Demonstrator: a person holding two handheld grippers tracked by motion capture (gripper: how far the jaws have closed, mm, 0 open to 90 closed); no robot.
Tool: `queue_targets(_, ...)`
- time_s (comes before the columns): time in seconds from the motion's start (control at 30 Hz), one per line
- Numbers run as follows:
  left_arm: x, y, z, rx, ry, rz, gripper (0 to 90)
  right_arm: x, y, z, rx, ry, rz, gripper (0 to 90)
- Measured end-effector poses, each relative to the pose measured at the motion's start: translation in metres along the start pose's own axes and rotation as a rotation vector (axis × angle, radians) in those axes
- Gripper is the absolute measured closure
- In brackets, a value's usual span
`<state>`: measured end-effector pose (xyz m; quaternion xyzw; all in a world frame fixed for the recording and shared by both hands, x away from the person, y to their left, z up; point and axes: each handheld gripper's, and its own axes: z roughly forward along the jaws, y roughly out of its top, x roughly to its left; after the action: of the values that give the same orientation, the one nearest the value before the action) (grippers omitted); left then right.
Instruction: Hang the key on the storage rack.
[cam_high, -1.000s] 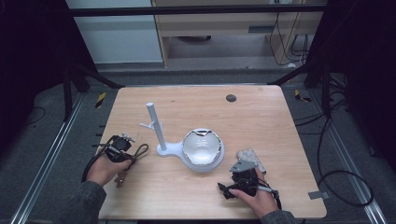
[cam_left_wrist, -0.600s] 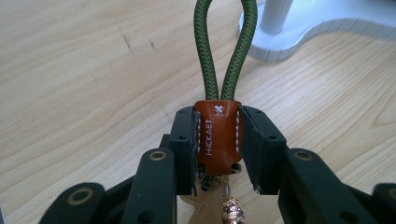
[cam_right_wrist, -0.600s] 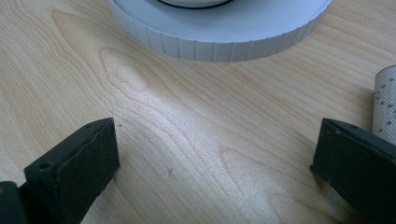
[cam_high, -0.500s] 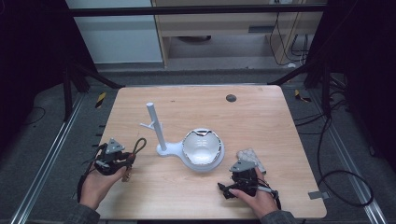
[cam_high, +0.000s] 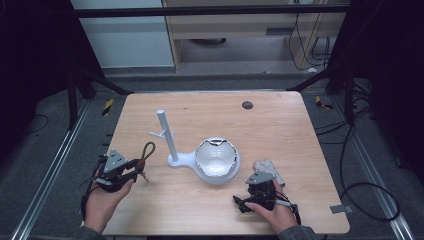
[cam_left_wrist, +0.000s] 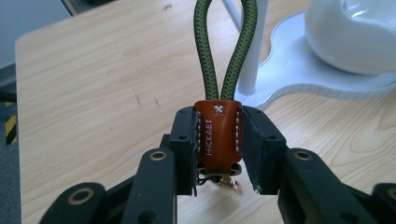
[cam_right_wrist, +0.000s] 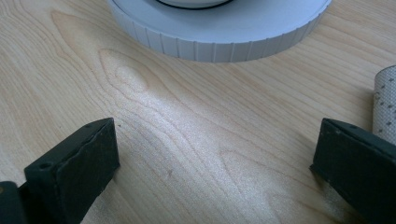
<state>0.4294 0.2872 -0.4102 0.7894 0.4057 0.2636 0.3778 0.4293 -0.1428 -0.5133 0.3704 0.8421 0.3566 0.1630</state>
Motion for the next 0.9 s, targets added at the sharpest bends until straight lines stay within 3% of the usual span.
queue_targets(0.4, -0.014, 0.001, -0.014, -0.1, -0.002, -0.001, 66.4, 0.0, 0.0, 0.0, 0.0, -0.001, 0.001, 0.2)
queue_targets(0.9, -0.033, 0.001, -0.019, -0.162, -0.018, -0.003, 66.4, 0.0, 0.001, 0.0, 0.0, -0.002, 0.002, 0.2)
